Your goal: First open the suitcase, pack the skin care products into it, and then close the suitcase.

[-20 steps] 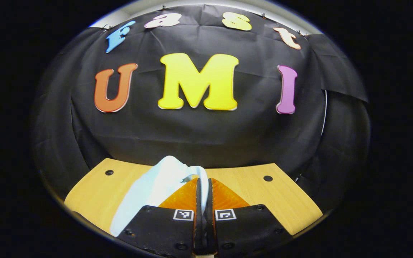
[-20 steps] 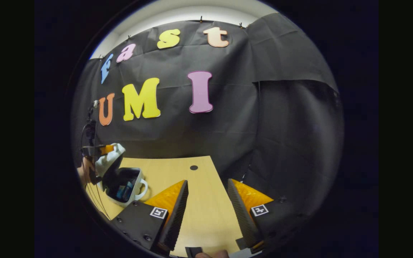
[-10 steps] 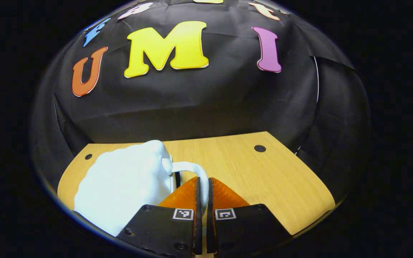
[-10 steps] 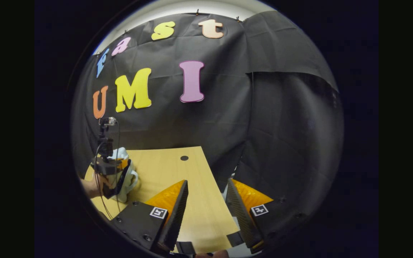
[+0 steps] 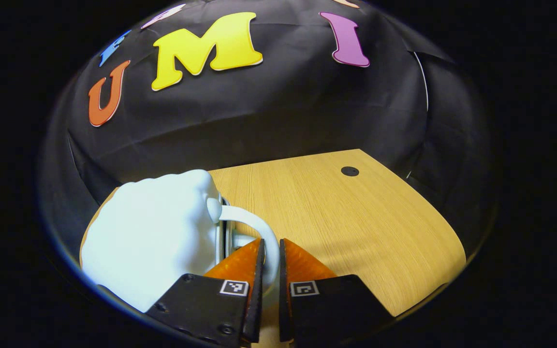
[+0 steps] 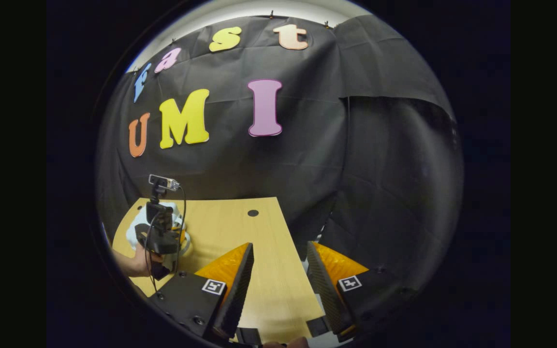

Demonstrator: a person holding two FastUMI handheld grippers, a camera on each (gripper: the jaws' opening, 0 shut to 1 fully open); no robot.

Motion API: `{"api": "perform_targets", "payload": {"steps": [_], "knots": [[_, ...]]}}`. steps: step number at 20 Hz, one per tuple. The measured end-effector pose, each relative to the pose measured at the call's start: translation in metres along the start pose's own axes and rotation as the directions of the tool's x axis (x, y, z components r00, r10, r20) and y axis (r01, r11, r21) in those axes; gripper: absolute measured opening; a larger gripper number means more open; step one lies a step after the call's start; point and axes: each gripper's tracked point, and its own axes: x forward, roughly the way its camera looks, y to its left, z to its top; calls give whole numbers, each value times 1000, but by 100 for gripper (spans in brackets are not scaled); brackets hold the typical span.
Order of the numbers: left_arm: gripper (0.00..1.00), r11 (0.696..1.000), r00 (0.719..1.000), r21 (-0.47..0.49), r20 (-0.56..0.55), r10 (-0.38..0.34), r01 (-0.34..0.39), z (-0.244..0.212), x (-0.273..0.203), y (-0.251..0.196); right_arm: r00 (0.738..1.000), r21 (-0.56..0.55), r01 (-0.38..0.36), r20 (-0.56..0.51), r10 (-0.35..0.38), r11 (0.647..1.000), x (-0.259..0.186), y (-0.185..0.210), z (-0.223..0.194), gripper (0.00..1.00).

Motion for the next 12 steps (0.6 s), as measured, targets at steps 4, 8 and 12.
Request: {"api": "perform_targets", "payload": {"steps": [4, 8, 12], "knots": [[47, 998, 999, -43, 28, -41, 42, 3, -15, -17, 999, -26, -32, 11, 32, 999, 5, 7, 6, 66], [95, 998, 980, -49, 194, -40, 51, 56, -66, -7, 995, -37, -84, 48, 86, 996, 16, 30, 20, 66], [100, 992, 931, -126, 361, 55, -10, 121, -140, 29, 978, -67, -139, 145, 147, 988, 25, 65, 48, 66]]}}
